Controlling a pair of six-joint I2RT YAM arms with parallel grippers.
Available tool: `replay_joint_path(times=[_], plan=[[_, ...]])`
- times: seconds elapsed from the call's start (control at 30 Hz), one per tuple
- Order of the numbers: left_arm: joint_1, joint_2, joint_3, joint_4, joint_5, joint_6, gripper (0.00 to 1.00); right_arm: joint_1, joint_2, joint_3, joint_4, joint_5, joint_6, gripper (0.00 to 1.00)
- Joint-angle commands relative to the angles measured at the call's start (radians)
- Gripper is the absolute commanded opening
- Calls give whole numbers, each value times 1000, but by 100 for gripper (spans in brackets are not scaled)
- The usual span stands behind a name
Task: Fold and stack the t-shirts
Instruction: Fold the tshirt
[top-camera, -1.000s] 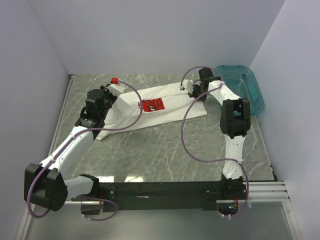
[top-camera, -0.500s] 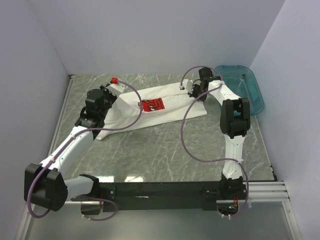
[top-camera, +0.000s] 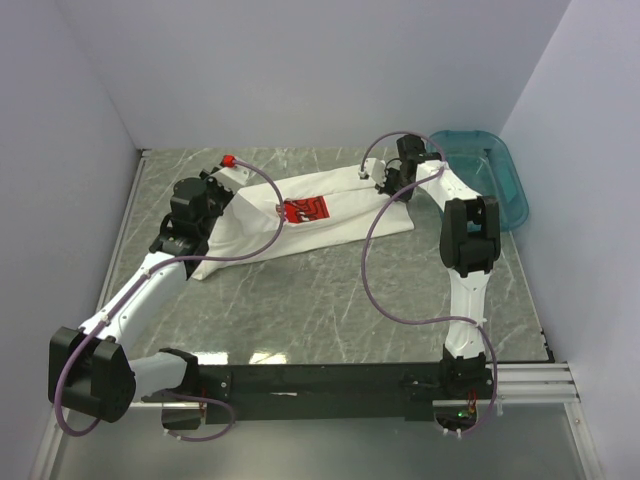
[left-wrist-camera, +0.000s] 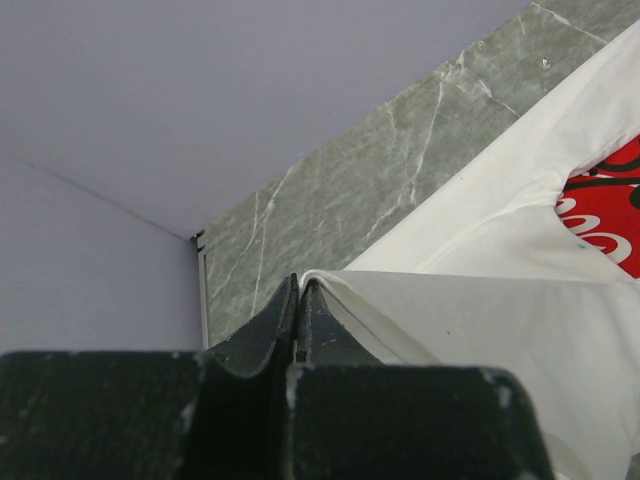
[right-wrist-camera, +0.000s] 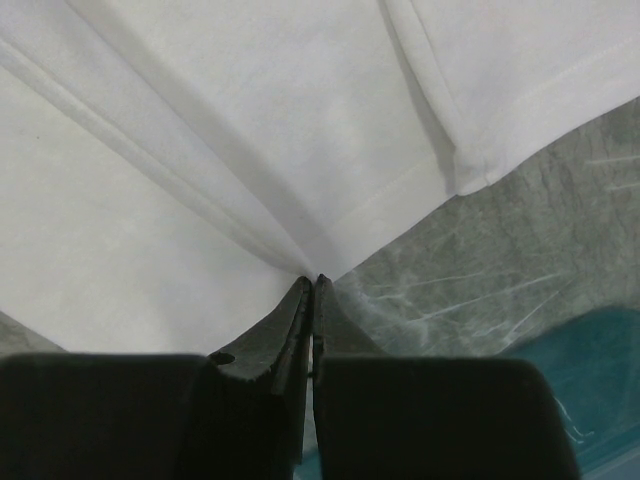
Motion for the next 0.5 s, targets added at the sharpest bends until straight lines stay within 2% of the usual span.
replay_joint_path(times=[0.0,0.07,0.1,0.13,0.17,0.33,0.47], plan=[[5,-5,32,40,23,-11,0,8,16,47,19,21,8,3],[5,-2,35,41,23,-9,0,7,13,44,26,22,21,23],[5,3,36,41,24,-9,0,10,10,41,48,30,31,36],[5,4,39,39,26,-12,0,11,7,37,59,33,45,43],[5,10,41,39,27,-11,0,11,4,34,71,36,71,46],[5,33,59,37,32,-12,0,16,-31,34,196,88,223,47],[6,50,76,41,30,-8,0,14,-76,37,206,52,293,46]])
